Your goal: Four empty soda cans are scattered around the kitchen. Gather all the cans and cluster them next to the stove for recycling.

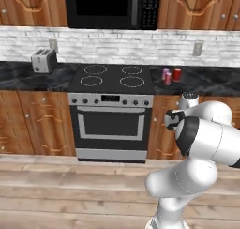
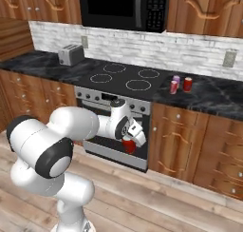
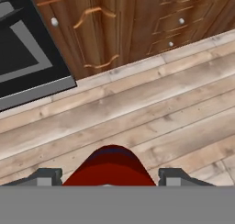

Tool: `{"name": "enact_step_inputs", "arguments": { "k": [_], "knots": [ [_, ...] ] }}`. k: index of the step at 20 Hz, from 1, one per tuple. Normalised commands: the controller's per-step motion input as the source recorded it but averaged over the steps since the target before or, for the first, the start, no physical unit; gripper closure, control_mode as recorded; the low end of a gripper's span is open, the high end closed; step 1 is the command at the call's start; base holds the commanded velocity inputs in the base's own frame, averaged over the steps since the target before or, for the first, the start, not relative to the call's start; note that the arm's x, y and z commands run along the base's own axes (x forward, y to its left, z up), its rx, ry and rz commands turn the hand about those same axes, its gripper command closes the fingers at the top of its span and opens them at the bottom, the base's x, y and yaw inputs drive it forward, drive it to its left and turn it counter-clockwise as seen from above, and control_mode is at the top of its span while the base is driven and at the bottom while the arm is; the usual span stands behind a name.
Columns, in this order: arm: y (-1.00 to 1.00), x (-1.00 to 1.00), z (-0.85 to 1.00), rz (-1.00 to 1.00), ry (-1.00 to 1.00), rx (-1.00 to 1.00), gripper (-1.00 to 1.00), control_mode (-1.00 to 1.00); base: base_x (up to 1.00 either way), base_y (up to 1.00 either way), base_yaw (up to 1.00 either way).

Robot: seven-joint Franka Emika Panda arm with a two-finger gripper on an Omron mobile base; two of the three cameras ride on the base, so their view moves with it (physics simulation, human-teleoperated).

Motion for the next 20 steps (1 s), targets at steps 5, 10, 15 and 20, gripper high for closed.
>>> {"name": "enact_step_inputs", "arguments": {
  "k": [5,10,15,20],
  "knots": [
    [0.0,0.0,0.0,0.0,0.0,0.0,1.0,1.0,0.41,-0.46,0.0],
    [0.0,0.0,0.0,0.0,0.0,0.0,1.0,1.0,0.41,-0.46,0.0],
    [0.0,0.0,0.0,0.0,0.0,0.0,1.0,1.0,0.39,-0.45,0.01],
    [0.0,0.0,0.0,0.0,0.0,0.0,1.0,1.0,0.34,-0.49,0.0]
  ]
}}
